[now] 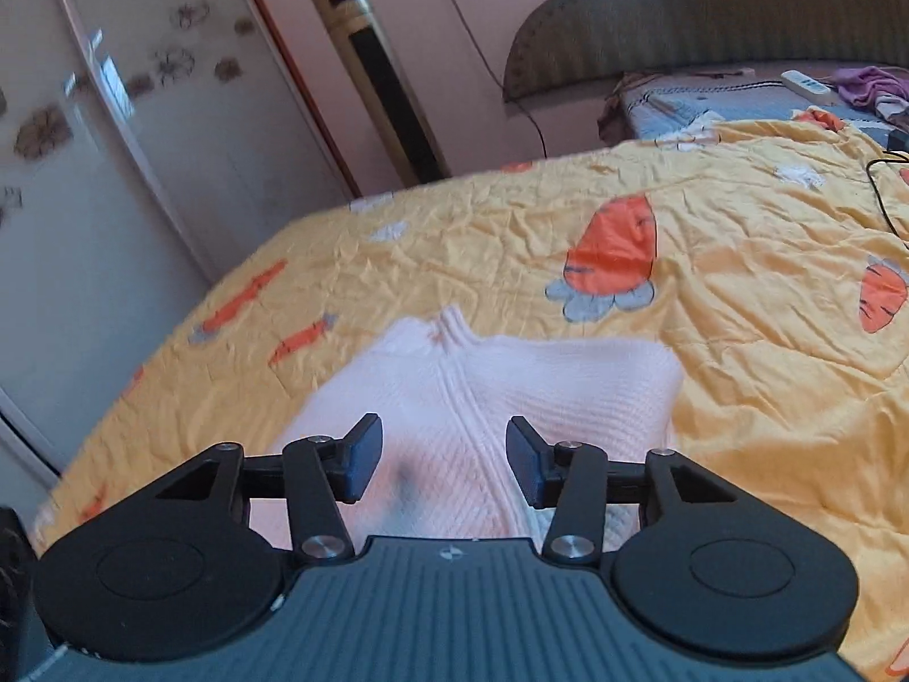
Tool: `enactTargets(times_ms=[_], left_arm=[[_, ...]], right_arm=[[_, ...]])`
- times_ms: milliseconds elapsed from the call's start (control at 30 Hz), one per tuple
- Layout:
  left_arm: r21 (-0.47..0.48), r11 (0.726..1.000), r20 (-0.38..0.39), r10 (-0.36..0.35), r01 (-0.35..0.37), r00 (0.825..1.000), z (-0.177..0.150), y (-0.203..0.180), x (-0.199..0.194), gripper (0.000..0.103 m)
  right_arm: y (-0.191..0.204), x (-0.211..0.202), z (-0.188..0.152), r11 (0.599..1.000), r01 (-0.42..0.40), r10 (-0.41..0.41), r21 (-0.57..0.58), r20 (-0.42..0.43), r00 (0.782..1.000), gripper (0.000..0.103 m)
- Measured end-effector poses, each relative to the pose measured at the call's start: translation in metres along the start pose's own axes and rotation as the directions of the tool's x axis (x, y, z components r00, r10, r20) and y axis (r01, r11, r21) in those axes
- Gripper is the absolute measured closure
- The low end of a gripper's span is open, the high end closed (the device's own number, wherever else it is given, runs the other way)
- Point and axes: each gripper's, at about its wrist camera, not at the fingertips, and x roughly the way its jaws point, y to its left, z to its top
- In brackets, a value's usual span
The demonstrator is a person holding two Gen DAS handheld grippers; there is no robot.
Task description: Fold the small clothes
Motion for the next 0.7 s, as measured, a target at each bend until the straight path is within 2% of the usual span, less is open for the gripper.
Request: enactTargets(times_ms=[33,67,100,167,233,300,333,367,400,433,467,533,600,633,700], left_arm=[[0.001,1.0,0.001,0.0,0.0,1.0,0.0,0.0,0.0,0.014],[0.003,1.0,0.001,-0.003,0.003,1.0,0.0,0.0,0.0,0.014],[0.001,1.0,0.002,-0.008,0.008,1.0,0.001,0.001,-0.002,0.014],[-0.041,0.999,0.018,-0.029,0.03,0.999,0.006,0.008,-0.013,0.014],[-0.098,0.994,0.079,-0.047,0.054,0.996,0.013,0.023,-0.036,0.014],[-0.15,0.986,0.172,-0.042,0.068,0.984,0.018,0.047,-0.063,0.013],[-0.187,0.98,0.197,-0.028,0.066,0.98,0.021,0.062,-0.071,0.013],[-0.232,0.971,0.202,-0.016,0.064,0.979,0.024,0.079,-0.076,0.011],[-0.29,0.955,0.198,-0.005,0.064,0.98,0.025,0.097,-0.076,0.01],[-0.38,0.923,0.175,0.008,0.06,0.984,0.026,0.121,-0.072,0.01],[-0.47,0.881,0.141,0.016,0.053,0.99,0.025,0.142,-0.066,0.01],[-0.642,0.764,0.078,-0.022,0.067,0.997,0.015,0.18,-0.048,0.01],[-0.738,0.669,0.039,-0.082,0.084,0.996,0.003,0.201,-0.029,0.01],[-0.759,0.645,0.031,-0.097,0.087,0.995,-0.001,0.206,-0.022,0.01],[-0.767,0.635,0.02,-0.118,0.091,0.993,-0.003,0.206,-0.009,0.01]], right_arm=[[-0.002,0.015,-0.007,0.999,0.05,-0.05,-0.013,-0.06,0.997,0.051],[-0.004,0.023,-0.016,0.996,0.071,-0.073,-0.045,-0.047,0.996,0.051],[-0.007,0.022,-0.024,0.997,0.05,-0.05,-0.057,-0.005,0.999,0.051],[-0.018,0.017,-0.027,1.0,0.017,-0.017,0.022,0.012,1.0,0.053],[-0.017,0.013,-0.026,0.999,0.018,-0.019,0.031,0.013,1.0,0.052],[-0.012,0.004,-0.024,0.999,0.032,-0.033,0.034,0.028,0.999,0.051],[-0.013,-0.004,-0.02,0.998,0.029,-0.032,0.063,0.047,0.998,0.043],[-0.015,-0.014,-0.018,0.995,0.012,-0.02,0.102,0.08,0.997,0.03],[-0.021,-0.026,-0.016,0.99,-0.024,0.005,0.141,0.13,0.992,0.023],[-0.029,-0.035,-0.013,0.984,-0.057,0.028,0.168,0.172,0.985,0.009],[-0.037,-0.04,-0.011,0.979,-0.072,0.034,0.188,0.194,0.98,0.003],[-0.056,-0.04,-0.006,0.972,-0.026,-0.015,0.235,0.17,0.985,0.003],[-0.072,-0.027,-0.004,0.956,0.037,-0.065,0.29,0.088,0.994,0.006],[-0.078,-0.019,-0.006,0.951,0.046,-0.066,0.306,0.055,0.996,0.008],[-0.085,-0.004,-0.011,0.944,0.05,-0.058,0.327,0.016,0.998,0.009]])
